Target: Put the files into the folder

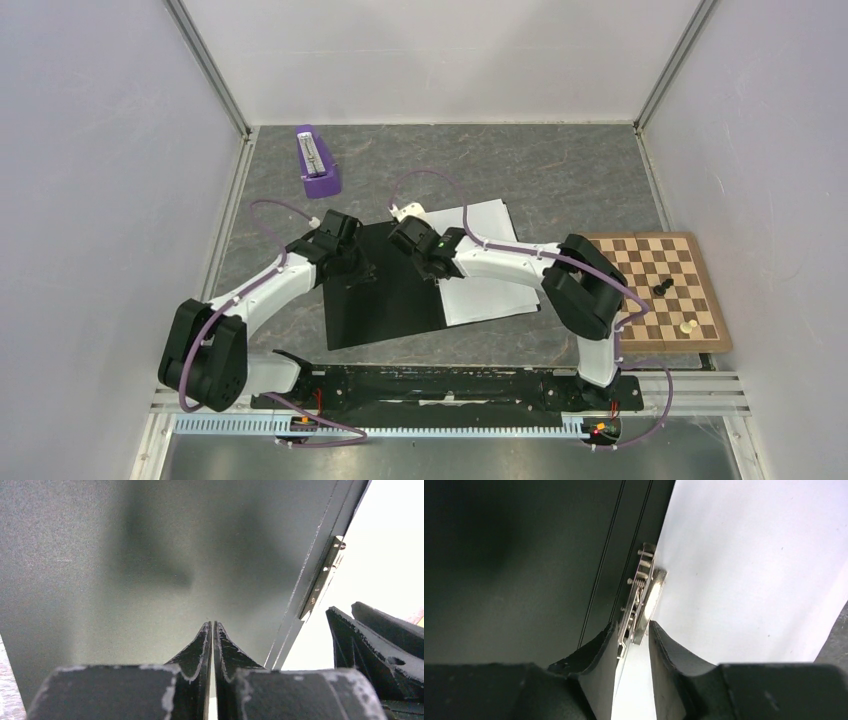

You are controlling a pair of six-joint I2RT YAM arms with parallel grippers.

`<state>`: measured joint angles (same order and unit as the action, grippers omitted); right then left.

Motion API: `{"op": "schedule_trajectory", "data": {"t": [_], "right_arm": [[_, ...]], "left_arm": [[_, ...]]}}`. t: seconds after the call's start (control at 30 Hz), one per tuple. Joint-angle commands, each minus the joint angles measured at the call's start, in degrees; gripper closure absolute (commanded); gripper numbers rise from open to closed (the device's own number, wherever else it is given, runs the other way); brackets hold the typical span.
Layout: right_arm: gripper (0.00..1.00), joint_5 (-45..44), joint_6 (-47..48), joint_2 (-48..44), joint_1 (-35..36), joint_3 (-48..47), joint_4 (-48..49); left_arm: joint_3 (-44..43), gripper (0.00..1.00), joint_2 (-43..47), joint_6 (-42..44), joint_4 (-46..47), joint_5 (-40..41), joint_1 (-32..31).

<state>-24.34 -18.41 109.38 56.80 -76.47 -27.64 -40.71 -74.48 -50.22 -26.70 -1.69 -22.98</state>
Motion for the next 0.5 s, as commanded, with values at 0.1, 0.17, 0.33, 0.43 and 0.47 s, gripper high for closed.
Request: {"op": "schedule_trajectory", "data": {"t": [0.1, 0.17, 0.33, 0.43, 0.47], "right_arm": [[0.67, -2.9, 0.7, 3.9, -0.3, -6.4, 0.0], [0.66, -2.8, 0.8, 5.2, -0.4, -7.9, -0.4], [0.67, -4.5, -0.7, 6.8, -0.5, -8.8, -2.1], [0.68, -4.8, -1.9, 6.4, -0.6, -7.5, -2.0], [0.68, -4.7, -2.1, 6.3, -0.7, -7.1, -1.9]], "left_arm": [[-4.2, 0.79, 2.0, 4.5, -2.8, 1.4, -0.1], [-4.4, 0.75, 2.4, 4.8, -3.1, 1.3, 0.0], [-4.9, 0.72, 3.6, 6.1, -4.8, 1.4, 0.4], [-5.0, 0.72, 4.5, 6.8, -5.5, 1.5, 0.8], [-5.0, 0.72, 4.7, 6.9, -5.7, 1.5, 0.9]]}}
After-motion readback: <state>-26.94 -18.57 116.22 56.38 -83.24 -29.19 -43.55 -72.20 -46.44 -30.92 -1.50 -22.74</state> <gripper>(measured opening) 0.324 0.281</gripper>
